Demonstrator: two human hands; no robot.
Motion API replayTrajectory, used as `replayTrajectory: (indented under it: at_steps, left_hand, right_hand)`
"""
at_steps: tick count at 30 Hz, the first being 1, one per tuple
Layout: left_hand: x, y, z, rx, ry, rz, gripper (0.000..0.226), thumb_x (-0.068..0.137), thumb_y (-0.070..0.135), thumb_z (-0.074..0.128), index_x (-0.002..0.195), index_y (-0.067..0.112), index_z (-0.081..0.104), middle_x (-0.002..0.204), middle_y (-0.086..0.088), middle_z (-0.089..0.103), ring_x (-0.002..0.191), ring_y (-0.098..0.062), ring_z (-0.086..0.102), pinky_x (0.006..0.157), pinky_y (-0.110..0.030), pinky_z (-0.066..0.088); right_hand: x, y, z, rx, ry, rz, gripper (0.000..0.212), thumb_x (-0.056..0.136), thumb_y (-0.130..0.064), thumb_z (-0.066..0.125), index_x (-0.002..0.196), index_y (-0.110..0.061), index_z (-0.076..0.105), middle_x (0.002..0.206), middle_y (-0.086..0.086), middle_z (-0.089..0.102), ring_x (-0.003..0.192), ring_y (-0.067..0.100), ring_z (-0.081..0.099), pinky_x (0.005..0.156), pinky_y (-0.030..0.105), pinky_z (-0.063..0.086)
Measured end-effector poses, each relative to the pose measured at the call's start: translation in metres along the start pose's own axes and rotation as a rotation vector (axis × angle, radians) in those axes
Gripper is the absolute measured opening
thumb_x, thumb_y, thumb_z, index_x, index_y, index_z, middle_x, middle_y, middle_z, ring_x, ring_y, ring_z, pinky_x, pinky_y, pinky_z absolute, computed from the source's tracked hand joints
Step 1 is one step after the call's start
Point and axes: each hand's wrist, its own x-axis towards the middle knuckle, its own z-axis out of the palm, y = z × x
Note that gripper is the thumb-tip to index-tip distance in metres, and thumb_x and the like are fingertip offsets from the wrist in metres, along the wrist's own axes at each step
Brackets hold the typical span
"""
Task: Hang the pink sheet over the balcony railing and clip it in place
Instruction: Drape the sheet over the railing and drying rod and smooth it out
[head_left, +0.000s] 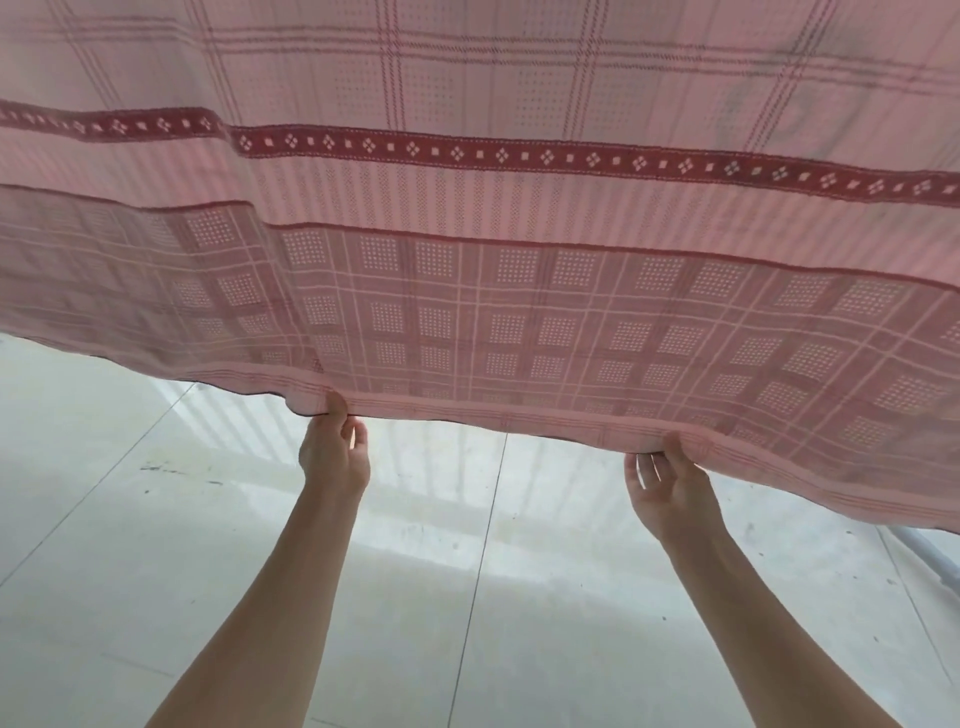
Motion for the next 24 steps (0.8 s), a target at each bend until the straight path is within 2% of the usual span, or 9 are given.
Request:
replayTrajectory:
  at_steps: [2, 5, 9, 12, 15, 19, 21, 24]
  left_hand:
    - [0.002, -0.004, 0.0, 0.054, 0.028, -0.022, 0.016, 0.094, 0.024, 0.051, 0.106, 0.013, 0.05, 0.105, 0.0, 0.048, 0.095, -0.014, 0.046, 0.079, -0.014, 0.039]
    - [-0.014, -0.011, -0.012, 0.12, 0.0, -0.044, 0.039, 0.093, 0.027, 0.052, 0.128, 0.011, 0.047, 0.118, -0.004, 0.046, 0.109, -0.019, 0.047, 0.091, -0.028, 0.039]
    - [-0.062, -0.033, -0.031, 0.595, -0.035, -0.023, 0.039, 0.094, 0.026, 0.049, 0.127, 0.007, 0.046, 0.115, -0.01, 0.051, 0.1, -0.024, 0.051, 0.086, -0.036, 0.042]
    - [-0.118, -0.036, -0.026, 1.101, -0.116, 0.106, 0.036, 0.092, 0.028, 0.052, 0.125, 0.015, 0.048, 0.119, -0.009, 0.054, 0.102, -0.023, 0.054, 0.084, -0.034, 0.043]
    - [-0.183, -0.015, 0.008, 1.462, -0.341, 0.267, 0.04, 0.091, 0.028, 0.053, 0.13, 0.022, 0.046, 0.132, -0.004, 0.048, 0.119, -0.021, 0.046, 0.098, -0.034, 0.037]
    - [-0.279, 0.045, 0.098, 1.728, -0.577, 0.575, 0.05, 0.09, 0.032, 0.054, 0.137, 0.021, 0.04, 0.144, 0.002, 0.04, 0.133, -0.017, 0.033, 0.109, -0.032, 0.026]
    - [-0.327, 0.077, 0.148, 1.844, -0.667, 0.722, 0.054, 0.09, 0.036, 0.052, 0.139, 0.02, 0.037, 0.147, 0.002, 0.036, 0.136, -0.018, 0.029, 0.112, -0.034, 0.022]
    - [-0.403, 0.128, 0.225, 1.843, -0.748, 0.881, 0.054, 0.088, 0.029, 0.056, 0.138, 0.018, 0.04, 0.145, -0.002, 0.038, 0.135, -0.023, 0.033, 0.112, -0.041, 0.023]
  right_hand:
    - [-0.001, -0.001, 0.0, -0.038, 0.014, -0.002, 0.006, 0.092, -0.013, 0.054, 0.087, -0.014, 0.058, 0.09, -0.002, 0.062, 0.091, 0.012, 0.059, 0.086, 0.029, 0.047]
    - [-0.005, -0.008, -0.006, -0.222, 0.023, -0.001, 0.008, 0.093, -0.013, 0.053, 0.087, -0.013, 0.058, 0.091, 0.003, 0.063, 0.092, 0.018, 0.06, 0.09, 0.033, 0.045]
    - [-0.025, -0.019, -0.025, -0.683, -0.076, 0.114, 0.021, 0.094, -0.026, 0.05, 0.111, -0.013, 0.052, 0.11, 0.01, 0.061, 0.105, 0.027, 0.056, 0.093, 0.04, 0.044]
    - [-0.061, -0.043, -0.03, -1.17, -0.149, 0.151, 0.03, 0.092, -0.035, 0.053, 0.116, -0.017, 0.052, 0.121, 0.008, 0.06, 0.107, 0.023, 0.056, 0.094, 0.037, 0.044]
    - [-0.104, -0.093, -0.017, -1.559, -0.306, 0.112, 0.049, 0.091, -0.04, 0.051, 0.134, -0.018, 0.043, 0.134, 0.007, 0.052, 0.118, 0.021, 0.051, 0.095, 0.03, 0.039]
    - [-0.174, -0.194, 0.026, -1.913, -0.531, -0.158, 0.058, 0.092, -0.038, 0.05, 0.143, -0.02, 0.028, 0.148, 0.003, 0.036, 0.135, 0.021, 0.035, 0.108, 0.031, 0.027]
    - [-0.213, -0.252, 0.052, -2.028, -0.559, -0.251, 0.061, 0.092, -0.042, 0.048, 0.145, -0.025, 0.022, 0.15, 0.001, 0.032, 0.135, 0.023, 0.033, 0.108, 0.037, 0.028]
    - [-0.272, -0.344, 0.092, -2.07, -0.558, -0.387, 0.063, 0.092, -0.044, 0.047, 0.146, -0.027, 0.02, 0.151, 0.0, 0.031, 0.135, 0.024, 0.033, 0.109, 0.039, 0.029]
